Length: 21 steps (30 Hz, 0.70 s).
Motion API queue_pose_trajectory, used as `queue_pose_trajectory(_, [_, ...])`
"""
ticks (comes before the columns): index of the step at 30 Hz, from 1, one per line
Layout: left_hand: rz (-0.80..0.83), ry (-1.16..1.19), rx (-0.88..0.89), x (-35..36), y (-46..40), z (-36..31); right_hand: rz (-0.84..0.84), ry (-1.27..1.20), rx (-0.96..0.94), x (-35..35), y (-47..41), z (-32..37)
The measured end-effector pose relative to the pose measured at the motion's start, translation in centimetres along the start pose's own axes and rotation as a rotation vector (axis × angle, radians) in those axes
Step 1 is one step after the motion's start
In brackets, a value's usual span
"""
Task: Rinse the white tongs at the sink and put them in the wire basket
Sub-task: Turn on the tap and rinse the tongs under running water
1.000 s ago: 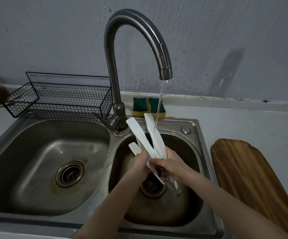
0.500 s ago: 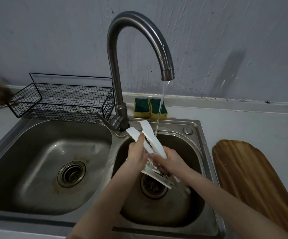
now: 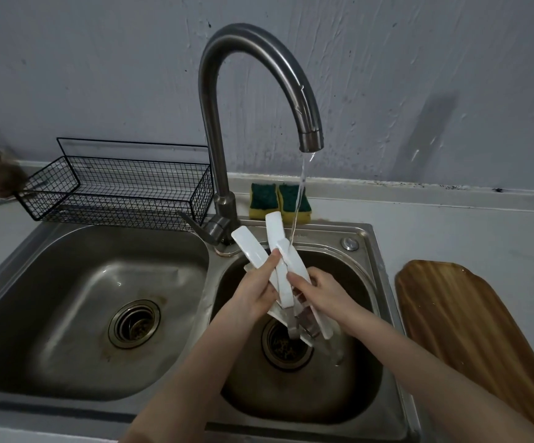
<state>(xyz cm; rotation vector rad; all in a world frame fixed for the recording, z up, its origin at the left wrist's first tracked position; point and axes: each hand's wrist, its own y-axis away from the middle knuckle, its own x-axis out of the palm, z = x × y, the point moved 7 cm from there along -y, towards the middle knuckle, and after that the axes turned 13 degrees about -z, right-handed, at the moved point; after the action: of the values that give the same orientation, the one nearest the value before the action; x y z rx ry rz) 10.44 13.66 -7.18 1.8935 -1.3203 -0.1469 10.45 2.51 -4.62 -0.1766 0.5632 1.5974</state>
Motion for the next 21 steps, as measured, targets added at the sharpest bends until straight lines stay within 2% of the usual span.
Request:
queue_pose_trajectory(6, [0.136,-0.079,0.091,0.9,0.6,-0.8,-0.091,-0.092,0.019,-0.4,-0.1,0.4])
queue_pose_trajectory(8, [0.198,-0.124,0.089,1.2,1.3,-0.7,-0.127,-0.05,-0.029,-0.5,-0.4,0.6])
queue_pose_trajectory(11, [0.261,-0.149,0.051,1.5,1.7,0.1,-0.131,-0.069,0.005,-0.5,-0.6,0.5])
queue_pose_trajectory(16, [0.223,-0.11,0.025,1.0,1.2,1.0,-0.034,-0.296,0.137,-0.2,-0.6,0.9])
queue_pose_trajectory(21, [0.205,-0.142,0.087,0.7,0.7,0.7,-0.059,-0.323,0.079,-0.4,-0.8,1.9])
